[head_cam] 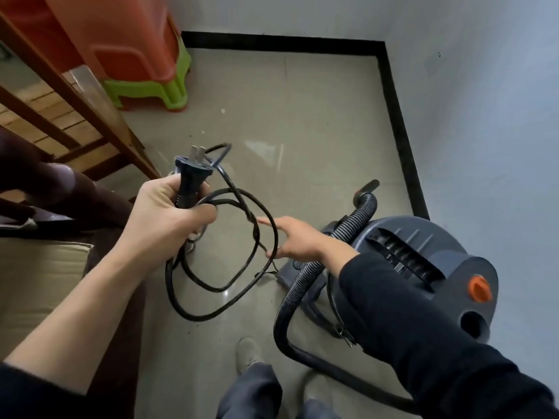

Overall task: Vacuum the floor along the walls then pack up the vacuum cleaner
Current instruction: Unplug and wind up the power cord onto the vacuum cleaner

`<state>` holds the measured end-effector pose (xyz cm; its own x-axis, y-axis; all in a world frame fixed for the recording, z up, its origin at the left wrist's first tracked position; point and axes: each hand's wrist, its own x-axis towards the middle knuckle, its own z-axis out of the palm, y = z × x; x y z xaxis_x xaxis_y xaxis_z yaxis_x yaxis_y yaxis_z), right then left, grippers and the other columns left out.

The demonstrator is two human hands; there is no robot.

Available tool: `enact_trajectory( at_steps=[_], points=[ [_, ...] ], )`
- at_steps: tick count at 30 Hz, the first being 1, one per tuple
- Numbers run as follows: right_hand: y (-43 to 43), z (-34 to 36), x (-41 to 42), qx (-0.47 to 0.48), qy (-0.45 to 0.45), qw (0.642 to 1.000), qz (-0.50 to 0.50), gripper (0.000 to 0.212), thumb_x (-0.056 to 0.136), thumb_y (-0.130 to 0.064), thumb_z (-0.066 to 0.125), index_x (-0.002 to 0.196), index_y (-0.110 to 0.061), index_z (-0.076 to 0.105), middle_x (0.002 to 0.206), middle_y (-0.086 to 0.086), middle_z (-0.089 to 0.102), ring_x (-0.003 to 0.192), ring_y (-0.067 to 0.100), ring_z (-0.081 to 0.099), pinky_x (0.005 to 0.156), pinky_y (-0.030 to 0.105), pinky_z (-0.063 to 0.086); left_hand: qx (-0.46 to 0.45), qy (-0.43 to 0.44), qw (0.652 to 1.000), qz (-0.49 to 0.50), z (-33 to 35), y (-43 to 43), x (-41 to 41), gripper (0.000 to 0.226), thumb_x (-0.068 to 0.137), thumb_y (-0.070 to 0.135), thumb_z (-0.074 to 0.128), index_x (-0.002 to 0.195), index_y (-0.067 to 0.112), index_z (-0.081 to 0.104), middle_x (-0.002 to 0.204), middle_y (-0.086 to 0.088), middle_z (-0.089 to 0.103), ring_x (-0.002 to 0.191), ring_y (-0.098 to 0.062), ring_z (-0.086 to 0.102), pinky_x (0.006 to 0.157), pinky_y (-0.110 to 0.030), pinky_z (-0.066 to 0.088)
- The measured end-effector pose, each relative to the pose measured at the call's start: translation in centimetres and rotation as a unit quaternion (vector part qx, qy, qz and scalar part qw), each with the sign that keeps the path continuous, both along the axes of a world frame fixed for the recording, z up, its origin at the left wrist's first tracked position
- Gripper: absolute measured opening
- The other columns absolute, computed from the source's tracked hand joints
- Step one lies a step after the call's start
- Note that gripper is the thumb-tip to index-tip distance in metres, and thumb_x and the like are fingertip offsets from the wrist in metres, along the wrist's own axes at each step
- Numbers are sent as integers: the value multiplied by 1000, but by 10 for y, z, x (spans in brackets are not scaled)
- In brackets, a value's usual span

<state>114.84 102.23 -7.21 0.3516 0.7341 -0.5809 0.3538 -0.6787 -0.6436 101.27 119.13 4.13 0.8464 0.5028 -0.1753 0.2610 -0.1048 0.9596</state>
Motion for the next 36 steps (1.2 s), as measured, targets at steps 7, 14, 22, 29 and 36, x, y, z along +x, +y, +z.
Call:
enact_trajectory(
  at_steps=[7,14,22,29,36],
  points=[
    [16,-21,-13,13,29,999,9,23,93,-28,63,109,-12,68,108,8,69,105,24,61,93,34,47,-10,-58,997,39,-5,6,3,22,74,-17,58,64,3,52,48,-2,46,47,-11,42,52,-19,44],
    [-12,-3,25,20,-35,999,-25,12,91,-27,67,82,-19,70,74,3,68,69,11,59,66,29,46,12,-64,997,45,-16,17,14,24,71,-2,69,63,18,58,50,8,53,46,-6,45,50,-16,40],
    [-58,-3,53,-47,-108,992,-45,26,89,-18,68,115,-18,71,103,1,73,93,12,68,92,30,51,-19,41,995,91,-61,3,11,19,79,18,79,74,10,63,58,2,56,52,-10,52,55,-26,47],
    [-145,18,44,-126,-374,902,-174,24,91,-17,54,111,-12,66,112,11,62,109,29,49,91,42,38,106,306,944,64,-122,-31,-14,47,93,46,57,72,3,61,61,-4,56,67,-25,54,61,-34,35],
    [-215,-6,7,-221,-371,892,-133,48,99,-26,44,146,-19,36,154,5,32,143,24,22,112,45,19,185,496,848,-30,-180,-57,-85,32,94,40,53,80,14,65,75,-8,62,75,-30,56,66,-32,42]
  ],
)
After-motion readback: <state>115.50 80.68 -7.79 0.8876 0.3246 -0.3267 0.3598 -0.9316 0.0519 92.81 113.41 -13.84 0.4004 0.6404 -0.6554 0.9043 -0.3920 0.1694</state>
